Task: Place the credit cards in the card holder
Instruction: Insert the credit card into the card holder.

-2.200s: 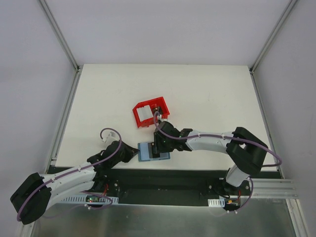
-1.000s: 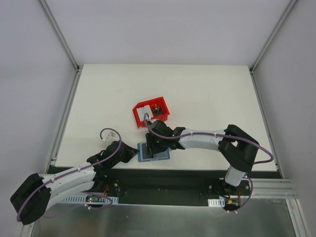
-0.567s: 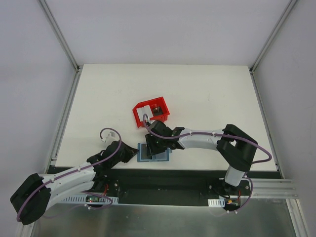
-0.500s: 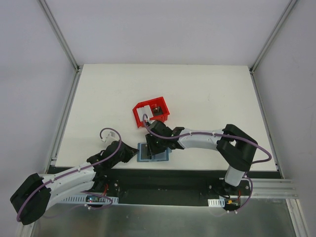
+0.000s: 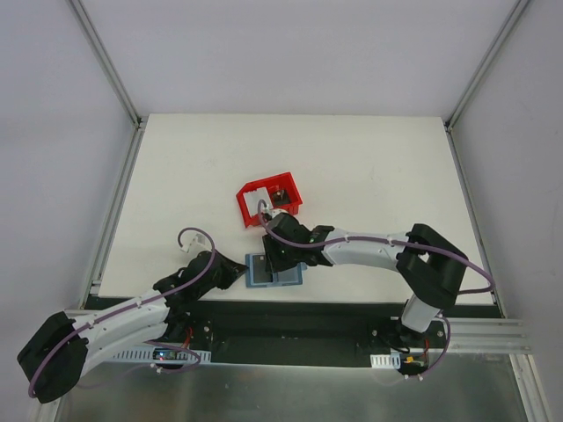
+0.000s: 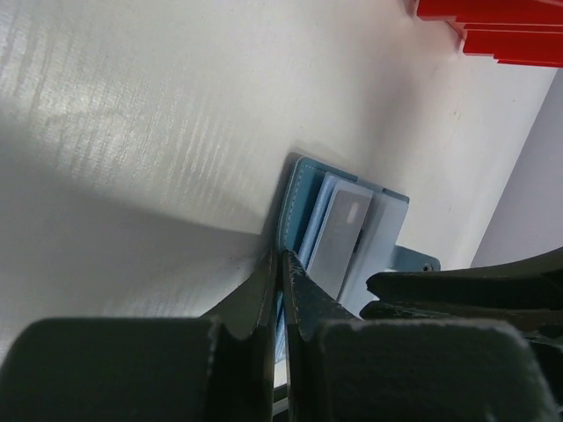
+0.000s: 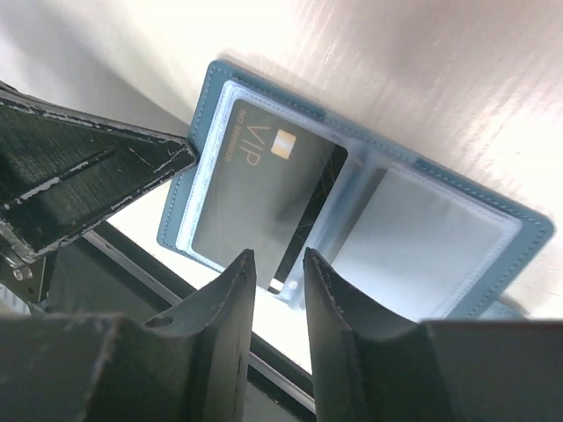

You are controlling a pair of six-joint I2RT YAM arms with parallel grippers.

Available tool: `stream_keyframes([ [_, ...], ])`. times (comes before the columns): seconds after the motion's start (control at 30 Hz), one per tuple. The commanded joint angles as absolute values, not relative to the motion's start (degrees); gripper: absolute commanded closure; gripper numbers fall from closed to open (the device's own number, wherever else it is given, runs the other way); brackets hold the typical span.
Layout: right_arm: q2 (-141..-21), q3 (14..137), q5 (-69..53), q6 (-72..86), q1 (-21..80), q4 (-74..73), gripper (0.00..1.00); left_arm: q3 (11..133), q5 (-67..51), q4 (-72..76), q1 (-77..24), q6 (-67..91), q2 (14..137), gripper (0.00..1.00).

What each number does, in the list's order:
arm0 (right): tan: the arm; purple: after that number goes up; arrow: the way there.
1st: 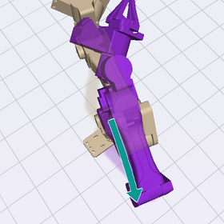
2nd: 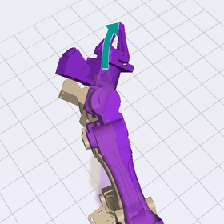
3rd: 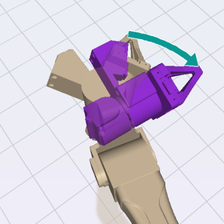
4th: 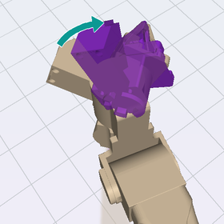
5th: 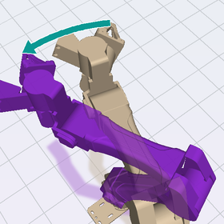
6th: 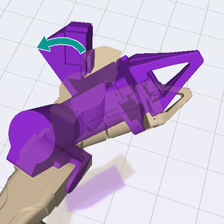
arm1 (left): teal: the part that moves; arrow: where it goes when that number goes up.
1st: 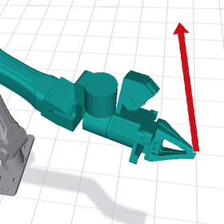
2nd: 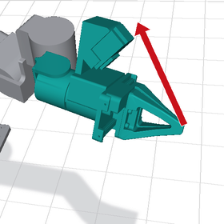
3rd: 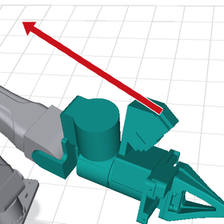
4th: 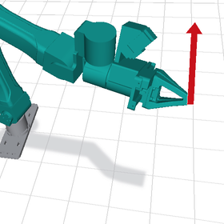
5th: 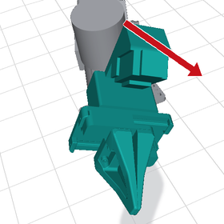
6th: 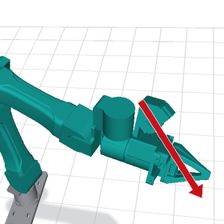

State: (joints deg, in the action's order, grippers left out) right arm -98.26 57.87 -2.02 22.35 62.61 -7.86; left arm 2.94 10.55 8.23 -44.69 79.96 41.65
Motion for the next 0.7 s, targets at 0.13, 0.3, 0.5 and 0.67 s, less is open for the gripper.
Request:
stream_keyframes([
  [0.13,-96.6,59.9,3.3,21.4,62.4,-14.3,0.67,2.8,9.2,7.6,-45.3,77.6,40.8,1.00],
  [0.3,-97.6,60.4,4.9,21.8,62.4,-17.0,0.69,4.1,8.7,7.5,-45.3,75.5,41.0,1.00],
  [0.5,-94.4,59.8,3.2,21.4,62.4,-14.0,0.63,5.3,8.0,7.3,-45.3,73.4,40.7,1.00],
  [0.67,-93.7,61.2,1.8,21.5,63.1,-12.7,0.59,6.5,6.8,7.3,-45.3,70.9,40.9,1.00],
])
